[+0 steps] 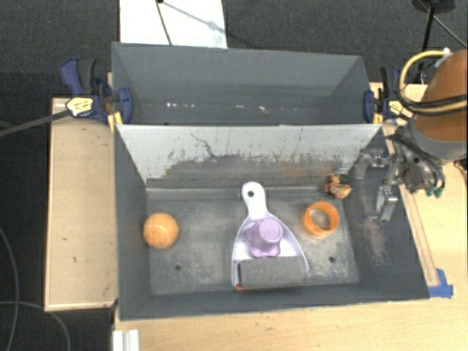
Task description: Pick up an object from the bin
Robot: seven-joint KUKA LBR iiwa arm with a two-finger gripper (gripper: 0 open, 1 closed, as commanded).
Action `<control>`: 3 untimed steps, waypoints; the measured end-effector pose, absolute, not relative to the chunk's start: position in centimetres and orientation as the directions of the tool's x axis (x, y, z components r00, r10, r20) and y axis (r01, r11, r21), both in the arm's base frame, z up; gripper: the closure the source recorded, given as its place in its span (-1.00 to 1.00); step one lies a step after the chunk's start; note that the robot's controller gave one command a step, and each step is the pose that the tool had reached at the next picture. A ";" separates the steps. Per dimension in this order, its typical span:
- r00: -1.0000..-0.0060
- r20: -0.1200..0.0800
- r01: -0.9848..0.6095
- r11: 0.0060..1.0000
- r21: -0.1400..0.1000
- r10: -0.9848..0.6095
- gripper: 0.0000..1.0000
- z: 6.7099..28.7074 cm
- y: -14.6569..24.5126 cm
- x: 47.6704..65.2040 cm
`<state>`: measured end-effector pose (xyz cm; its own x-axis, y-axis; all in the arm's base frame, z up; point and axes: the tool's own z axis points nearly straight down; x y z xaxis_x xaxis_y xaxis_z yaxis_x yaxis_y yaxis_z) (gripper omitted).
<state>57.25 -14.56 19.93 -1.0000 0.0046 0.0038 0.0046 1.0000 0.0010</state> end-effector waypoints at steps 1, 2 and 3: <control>-1.000 -0.004 0.001 1.000 -0.001 0.001 -1.00 20.4 -14.5 57.4; -1.000 -0.008 0.016 1.000 -0.001 0.016 -1.00 14.4 -11.9 55.8; -0.995 -0.003 -0.098 0.995 0.000 -0.098 -1.00 9.9 -10.0 54.6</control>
Offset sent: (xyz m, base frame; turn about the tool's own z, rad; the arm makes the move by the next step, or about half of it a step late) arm -0.0280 0.0447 -0.0981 0.0201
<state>54.65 -9.99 9.86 -0.9951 -0.0984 -0.0027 -0.0984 0.9951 -0.0001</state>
